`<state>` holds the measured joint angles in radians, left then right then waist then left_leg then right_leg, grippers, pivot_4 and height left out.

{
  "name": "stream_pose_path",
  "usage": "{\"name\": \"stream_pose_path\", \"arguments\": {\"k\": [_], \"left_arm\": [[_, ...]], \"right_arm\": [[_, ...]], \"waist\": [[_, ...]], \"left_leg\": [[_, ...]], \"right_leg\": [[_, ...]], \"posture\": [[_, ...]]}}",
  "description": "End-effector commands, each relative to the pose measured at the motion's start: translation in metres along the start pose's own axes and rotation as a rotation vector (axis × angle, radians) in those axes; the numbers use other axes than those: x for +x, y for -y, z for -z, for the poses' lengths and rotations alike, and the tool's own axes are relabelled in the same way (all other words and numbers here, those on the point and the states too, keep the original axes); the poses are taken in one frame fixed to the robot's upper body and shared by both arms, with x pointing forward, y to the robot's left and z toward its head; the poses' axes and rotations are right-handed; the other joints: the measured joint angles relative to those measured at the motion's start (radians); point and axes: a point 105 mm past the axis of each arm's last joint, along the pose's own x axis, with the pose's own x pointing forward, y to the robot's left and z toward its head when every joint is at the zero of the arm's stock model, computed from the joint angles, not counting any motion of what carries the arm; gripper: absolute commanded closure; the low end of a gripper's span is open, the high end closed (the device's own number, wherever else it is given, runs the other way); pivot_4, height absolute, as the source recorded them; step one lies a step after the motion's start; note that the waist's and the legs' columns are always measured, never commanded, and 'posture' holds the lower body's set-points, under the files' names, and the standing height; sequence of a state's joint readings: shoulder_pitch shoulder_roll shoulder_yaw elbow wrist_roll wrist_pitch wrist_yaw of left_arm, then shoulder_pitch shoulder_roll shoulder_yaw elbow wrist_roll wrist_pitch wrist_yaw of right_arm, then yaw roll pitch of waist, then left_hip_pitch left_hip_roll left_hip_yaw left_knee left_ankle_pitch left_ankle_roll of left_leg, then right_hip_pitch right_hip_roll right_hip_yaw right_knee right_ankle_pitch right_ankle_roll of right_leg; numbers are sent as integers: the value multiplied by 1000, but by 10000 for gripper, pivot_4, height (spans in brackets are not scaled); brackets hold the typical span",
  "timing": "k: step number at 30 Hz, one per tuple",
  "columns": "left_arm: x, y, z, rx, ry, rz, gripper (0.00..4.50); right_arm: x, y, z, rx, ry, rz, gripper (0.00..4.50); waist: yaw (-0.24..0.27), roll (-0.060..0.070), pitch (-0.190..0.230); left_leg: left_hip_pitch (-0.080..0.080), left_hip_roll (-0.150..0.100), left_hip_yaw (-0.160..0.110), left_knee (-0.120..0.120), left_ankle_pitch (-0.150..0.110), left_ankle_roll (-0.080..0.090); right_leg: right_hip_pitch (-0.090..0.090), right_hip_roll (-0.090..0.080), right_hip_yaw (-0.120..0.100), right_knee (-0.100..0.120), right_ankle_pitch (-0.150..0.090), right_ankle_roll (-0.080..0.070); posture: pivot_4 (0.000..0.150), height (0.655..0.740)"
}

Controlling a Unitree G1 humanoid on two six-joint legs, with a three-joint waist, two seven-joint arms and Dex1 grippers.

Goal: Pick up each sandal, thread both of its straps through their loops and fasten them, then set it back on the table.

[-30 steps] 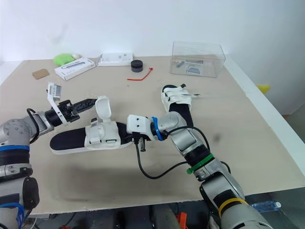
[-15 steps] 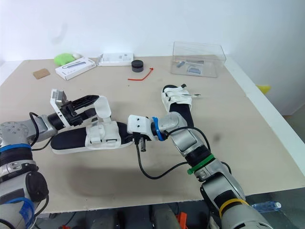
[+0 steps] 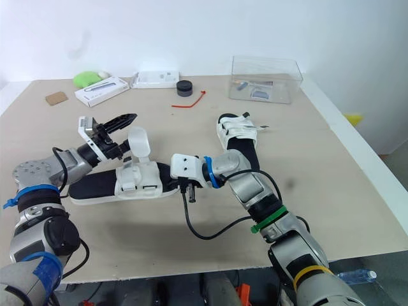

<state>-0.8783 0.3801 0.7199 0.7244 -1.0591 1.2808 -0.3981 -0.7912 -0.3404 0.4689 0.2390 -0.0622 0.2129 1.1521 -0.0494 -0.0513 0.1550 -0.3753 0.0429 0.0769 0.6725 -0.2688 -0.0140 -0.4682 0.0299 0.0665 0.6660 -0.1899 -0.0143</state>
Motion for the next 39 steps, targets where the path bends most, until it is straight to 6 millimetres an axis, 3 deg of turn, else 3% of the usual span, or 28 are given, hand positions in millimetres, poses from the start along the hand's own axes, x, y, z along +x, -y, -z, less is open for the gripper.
{"name": "stream_pose_path", "arguments": {"k": [1,6,16,25,28,35,39], "left_arm": [[8,2,-8,-5,25,-11,751],[13,6,-14,-8,36,-7,751],[13,-8,-27,-26,90,-99,751],[16,6,-34,24,93,-54,751],[18,14,-28,57,50,-1,8459],[20,17,-23,70,29,22,42813],[19,13,-25,81,37,-8,44560]], "right_arm": [[2,-3,5,-1,-25,-11,45000],[1,-3,5,-2,-26,-8,45000],[1,-2,6,-5,-28,-5,45000],[2,-4,6,-8,-27,-13,45000],[3,-5,6,-7,-25,-16,45000],[3,-5,5,-8,-23,-16,45000],[4,-5,5,-8,-23,-17,45000]], "waist": [[0,0,0],[0,0,0],[0,0,0],[0,0,0],[0,0,0],[0,0,0],[0,0,0]], "left_leg": [[0,0,0,0,0,0],[0,0,0,0,0,0],[0,0,0,0,0,0],[0,0,0,0,0,-1],[0,0,0,0,0,-1],[0,0,0,0,0,-1],[0,0,0,0,0,-1]], "right_leg": [[0,0,0,0,0,0],[0,1,-1,0,0,1],[0,0,-3,0,-1,2],[0,1,-4,0,-1,2],[0,1,-3,0,-1,2],[0,1,-4,0,-1,2],[0,1,-4,0,-1,2]], "posture": [[1500,7261],[1500,7261],[1500,7261],[1500,7261],[1500,7261],[1500,7261],[1500,7261]]}}
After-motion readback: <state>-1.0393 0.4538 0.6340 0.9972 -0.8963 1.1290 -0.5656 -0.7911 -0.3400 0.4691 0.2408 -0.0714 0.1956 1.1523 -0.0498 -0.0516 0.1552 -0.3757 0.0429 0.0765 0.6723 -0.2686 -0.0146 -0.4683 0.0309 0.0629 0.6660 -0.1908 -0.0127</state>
